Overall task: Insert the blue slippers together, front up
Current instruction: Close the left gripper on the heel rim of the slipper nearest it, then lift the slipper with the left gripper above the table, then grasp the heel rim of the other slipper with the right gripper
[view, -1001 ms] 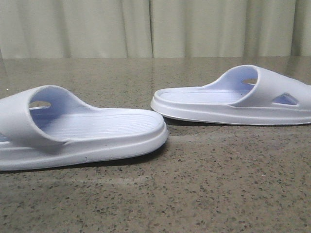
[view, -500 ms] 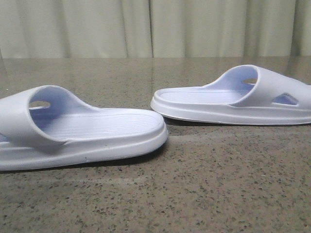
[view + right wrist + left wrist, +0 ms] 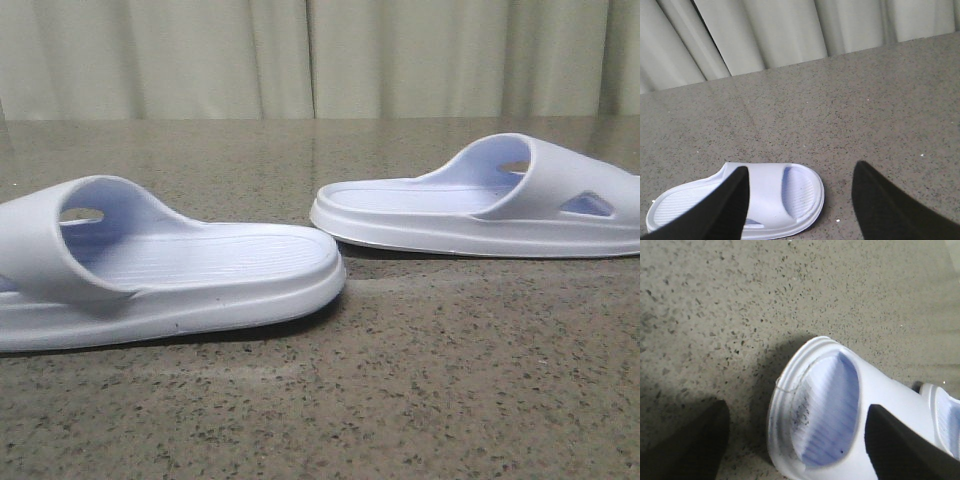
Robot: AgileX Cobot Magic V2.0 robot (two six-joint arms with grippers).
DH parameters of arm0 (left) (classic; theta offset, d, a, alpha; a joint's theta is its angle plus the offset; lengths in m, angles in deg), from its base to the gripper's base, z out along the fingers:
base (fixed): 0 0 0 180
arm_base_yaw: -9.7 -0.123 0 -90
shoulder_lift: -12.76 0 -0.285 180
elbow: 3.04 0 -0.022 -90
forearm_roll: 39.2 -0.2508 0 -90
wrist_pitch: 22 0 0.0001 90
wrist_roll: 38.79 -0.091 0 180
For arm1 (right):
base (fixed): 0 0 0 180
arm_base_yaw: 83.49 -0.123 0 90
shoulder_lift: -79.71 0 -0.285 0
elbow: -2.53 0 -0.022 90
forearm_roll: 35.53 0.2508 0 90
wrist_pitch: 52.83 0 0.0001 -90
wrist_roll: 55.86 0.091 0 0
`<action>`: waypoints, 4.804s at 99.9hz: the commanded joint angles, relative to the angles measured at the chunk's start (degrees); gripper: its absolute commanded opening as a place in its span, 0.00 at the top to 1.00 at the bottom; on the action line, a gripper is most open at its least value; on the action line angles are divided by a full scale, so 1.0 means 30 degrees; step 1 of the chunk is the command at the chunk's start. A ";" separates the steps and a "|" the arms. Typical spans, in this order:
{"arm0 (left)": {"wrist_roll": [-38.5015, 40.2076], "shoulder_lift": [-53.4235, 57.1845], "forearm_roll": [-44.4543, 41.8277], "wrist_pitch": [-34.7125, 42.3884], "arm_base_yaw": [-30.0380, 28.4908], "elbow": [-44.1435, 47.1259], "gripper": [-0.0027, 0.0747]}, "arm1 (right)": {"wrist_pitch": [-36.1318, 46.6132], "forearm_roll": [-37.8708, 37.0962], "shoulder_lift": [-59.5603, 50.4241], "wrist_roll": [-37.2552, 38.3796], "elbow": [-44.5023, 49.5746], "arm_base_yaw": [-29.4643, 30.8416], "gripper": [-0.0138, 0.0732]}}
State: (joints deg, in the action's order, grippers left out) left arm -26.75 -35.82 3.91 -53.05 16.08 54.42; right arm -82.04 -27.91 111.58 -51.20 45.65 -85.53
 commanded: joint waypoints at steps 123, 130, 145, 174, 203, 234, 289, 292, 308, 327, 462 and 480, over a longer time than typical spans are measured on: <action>-0.0070 -0.2008 0.3536 0.0341 -0.0014 -0.0470 0.36 | 0.2286 0.0052 0.0272 -0.0042 -0.0681 0.0015 0.40; -0.0070 -0.2008 0.3671 0.0265 -0.0014 -0.0470 0.41 | 0.2286 0.0052 0.0272 -0.0042 -0.0681 0.0015 0.40; -0.0070 -0.2008 0.4072 0.0270 -0.0014 -0.0470 0.50 | 0.2322 0.0052 0.0272 -0.0042 -0.0681 0.0015 0.40; -0.0070 -0.2008 0.4287 0.0270 -0.0014 -0.0470 0.67 | 0.2322 0.0052 0.0272 -0.0042 -0.0681 0.0015 0.40; -0.0080 -0.2008 0.4287 0.0378 -0.0014 -0.0470 0.91 | 0.2349 0.0052 0.0272 -0.0042 -0.0681 0.0015 0.40; -0.1052 -0.2008 0.4494 0.0131 -0.0014 -0.0470 0.94 | 0.2520 0.0052 0.0272 -0.0042 -0.0681 0.0015 0.40; -0.5593 -0.1973 0.9195 -0.2199 -0.0014 -0.0470 0.94 | 0.2556 -0.0279 0.0272 -0.0042 -0.0681 0.0015 0.40; -0.5891 -0.1973 0.9496 -0.2391 -0.0014 -0.0470 0.94 | 0.2556 -0.0279 0.0272 -0.0042 -0.0681 0.0015 0.40; -0.7569 -0.1973 1.1964 -0.3048 -0.0014 -0.0470 0.94 | 0.2606 -0.0279 0.0286 -0.0042 -0.0647 0.0015 0.40; -0.8733 -0.1973 1.4557 -0.3330 -0.0014 -0.0470 0.94 | 0.2606 -0.0279 0.0702 -0.0042 -0.0647 0.0015 0.40; -1.1116 -0.1973 1.7480 -0.1505 -0.0014 -0.0504 0.94 | 0.5298 0.4087 1.1918 0.0003 -0.0647 0.0015 0.40; -1.1116 -0.1973 1.7480 -0.1505 -0.0014 -0.0504 0.94 | 0.5490 0.4226 1.2827 0.0003 -0.0647 0.0015 0.40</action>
State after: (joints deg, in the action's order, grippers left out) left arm -60.01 -41.65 53.27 -56.30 16.08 54.33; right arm -69.81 -15.90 149.66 -51.18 45.65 -85.53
